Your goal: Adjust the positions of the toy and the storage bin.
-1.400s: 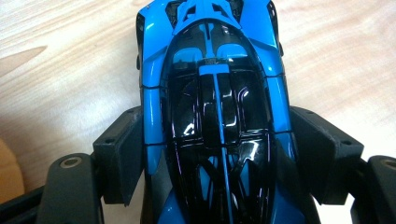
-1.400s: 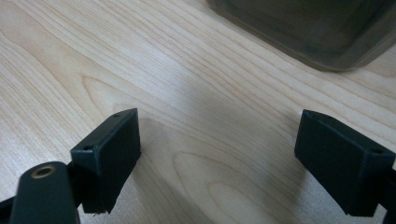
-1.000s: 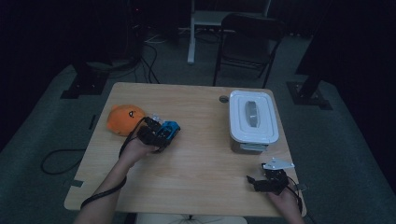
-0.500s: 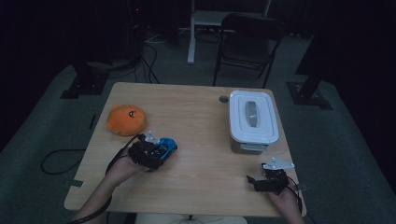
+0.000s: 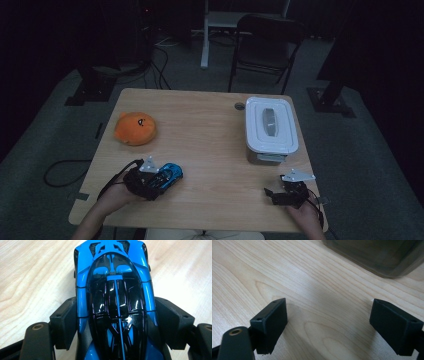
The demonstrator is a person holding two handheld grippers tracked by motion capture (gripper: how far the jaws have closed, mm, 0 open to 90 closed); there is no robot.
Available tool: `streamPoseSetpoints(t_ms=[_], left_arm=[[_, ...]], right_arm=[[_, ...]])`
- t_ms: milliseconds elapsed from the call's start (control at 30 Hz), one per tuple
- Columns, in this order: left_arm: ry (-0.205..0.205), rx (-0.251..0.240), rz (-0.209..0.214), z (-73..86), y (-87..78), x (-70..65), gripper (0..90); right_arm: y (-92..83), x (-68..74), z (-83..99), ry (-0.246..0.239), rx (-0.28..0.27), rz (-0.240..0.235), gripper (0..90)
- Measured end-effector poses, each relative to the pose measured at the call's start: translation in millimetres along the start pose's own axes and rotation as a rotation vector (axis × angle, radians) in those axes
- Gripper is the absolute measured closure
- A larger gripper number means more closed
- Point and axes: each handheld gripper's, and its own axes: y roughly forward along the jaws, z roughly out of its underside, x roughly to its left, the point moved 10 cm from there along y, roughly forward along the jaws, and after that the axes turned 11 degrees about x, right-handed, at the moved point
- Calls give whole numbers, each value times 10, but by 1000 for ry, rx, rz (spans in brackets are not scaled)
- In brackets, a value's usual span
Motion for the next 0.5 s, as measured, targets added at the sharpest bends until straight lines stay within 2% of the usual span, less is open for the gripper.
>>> streamPoseSetpoints(t_ms=[167,233,267,300,333,367,433,500], left_arm=[[24,15,30,122,26,-62,262],[50,13,35,161,38,-101,263],[46,20,55,182,51,-118,263],[74,23,43,204,61,-128,264],[79,20,41,216,74,-138,264],[83,34,67,240,87,-156,265],[101,44,58,272,123,-160,265],[115,40,65,293,144,-155,265]], right_arm=[[0,-3,0,4,0,2,140],[0,-4,0,5,0,2,140],[0,-4,0,5,0,3,140],[0,-6,0,6,0,3,140],[0,-6,1,7,1,3,140],[0,-7,1,7,1,4,140],[0,-9,0,8,0,5,140],[0,-9,0,8,0,5,140]])
